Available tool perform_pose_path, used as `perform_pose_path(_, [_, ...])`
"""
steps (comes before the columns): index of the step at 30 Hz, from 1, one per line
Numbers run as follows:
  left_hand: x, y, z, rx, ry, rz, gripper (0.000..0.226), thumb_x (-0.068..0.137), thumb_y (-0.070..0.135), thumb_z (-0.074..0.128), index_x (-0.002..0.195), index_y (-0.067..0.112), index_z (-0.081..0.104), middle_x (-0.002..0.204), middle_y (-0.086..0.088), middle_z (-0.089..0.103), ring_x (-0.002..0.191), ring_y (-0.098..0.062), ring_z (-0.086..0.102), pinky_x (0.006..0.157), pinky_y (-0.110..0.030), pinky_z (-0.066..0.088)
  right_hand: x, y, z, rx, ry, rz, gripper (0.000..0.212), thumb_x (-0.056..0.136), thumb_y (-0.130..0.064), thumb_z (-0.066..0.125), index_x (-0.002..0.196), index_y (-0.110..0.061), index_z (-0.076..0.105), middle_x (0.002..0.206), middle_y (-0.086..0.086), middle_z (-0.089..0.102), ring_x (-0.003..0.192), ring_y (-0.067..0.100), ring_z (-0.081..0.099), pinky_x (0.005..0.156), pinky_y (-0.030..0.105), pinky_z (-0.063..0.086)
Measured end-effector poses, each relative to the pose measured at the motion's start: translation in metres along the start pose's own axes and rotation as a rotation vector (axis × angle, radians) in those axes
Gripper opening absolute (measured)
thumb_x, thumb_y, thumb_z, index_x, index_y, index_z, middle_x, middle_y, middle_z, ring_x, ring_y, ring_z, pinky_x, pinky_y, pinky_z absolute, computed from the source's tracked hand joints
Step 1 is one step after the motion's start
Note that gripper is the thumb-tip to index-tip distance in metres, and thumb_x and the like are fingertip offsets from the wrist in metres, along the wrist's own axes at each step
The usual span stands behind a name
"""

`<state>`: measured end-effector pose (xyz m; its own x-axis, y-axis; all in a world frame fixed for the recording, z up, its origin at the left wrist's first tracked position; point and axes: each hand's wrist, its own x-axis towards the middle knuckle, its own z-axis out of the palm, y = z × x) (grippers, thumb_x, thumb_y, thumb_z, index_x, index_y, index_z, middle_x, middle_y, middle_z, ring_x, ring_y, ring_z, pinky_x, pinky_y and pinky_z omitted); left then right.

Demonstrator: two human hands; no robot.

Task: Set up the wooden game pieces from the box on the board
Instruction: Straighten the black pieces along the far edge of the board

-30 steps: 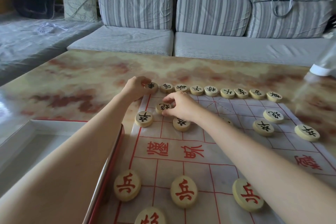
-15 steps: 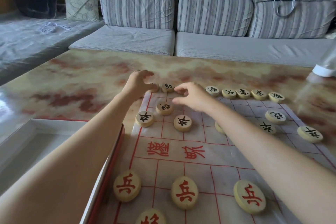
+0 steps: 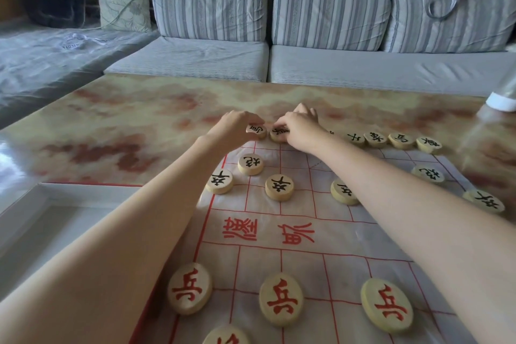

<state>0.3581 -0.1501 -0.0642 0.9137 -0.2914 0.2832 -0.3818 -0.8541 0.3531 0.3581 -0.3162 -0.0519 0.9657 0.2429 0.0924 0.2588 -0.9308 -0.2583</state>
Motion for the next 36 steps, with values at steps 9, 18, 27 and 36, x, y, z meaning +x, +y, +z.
perform_pose_path(9, [0.008, 0.006, 0.007, 0.311, 0.088, -0.009, 0.052, 0.077, 0.052, 0.062, 0.109, 0.011, 0.062, 0.114, -0.009, 0.060, 0.112, -0.027, 0.051, 0.098, -0.036, 0.031, 0.004, -0.004, 0.009, -0.210, 0.130, -0.060, 0.065, 0.079, -0.066, 0.050, 0.108, -0.009, 0.058, 0.117, 0.008, 0.056, 0.117, 0.029, 0.034, 0.095, 0.038, 0.025])
perform_pose_path(18, [0.002, 0.007, -0.011, -0.023, -0.093, -0.001, 0.048, 0.076, 0.019, 0.072, 0.122, 0.015, 0.059, 0.121, -0.004, 0.064, 0.115, -0.018, 0.058, 0.093, -0.020, 0.038, -0.004, 0.015, -0.007, 0.245, -0.067, 0.038, 0.056, 0.082, -0.026, 0.068, 0.132, -0.037, 0.047, 0.132, 0.008, 0.038, 0.128, 0.029, 0.034, 0.104, 0.033, 0.033])
perform_pose_path(27, [0.003, 0.003, -0.007, 0.036, -0.056, -0.003, 0.038, 0.078, 0.019, 0.070, 0.115, 0.016, 0.064, 0.114, -0.007, 0.066, 0.105, -0.024, 0.060, 0.089, -0.029, 0.045, -0.006, 0.012, -0.004, 0.123, -0.022, -0.027, 0.048, 0.086, -0.030, 0.063, 0.132, -0.026, 0.051, 0.114, 0.000, 0.051, 0.126, 0.026, 0.026, 0.104, 0.031, 0.022])
perform_pose_path(36, [0.005, 0.005, 0.002, 0.043, 0.021, -0.048, 0.041, 0.077, 0.032, 0.071, 0.111, 0.010, 0.066, 0.108, -0.013, 0.065, 0.101, -0.029, 0.060, 0.090, -0.033, 0.043, -0.006, 0.013, -0.002, 0.106, -0.001, -0.021, 0.044, 0.089, -0.032, 0.059, 0.131, -0.023, 0.052, 0.125, 0.006, 0.050, 0.127, 0.027, 0.024, 0.101, 0.032, 0.022])
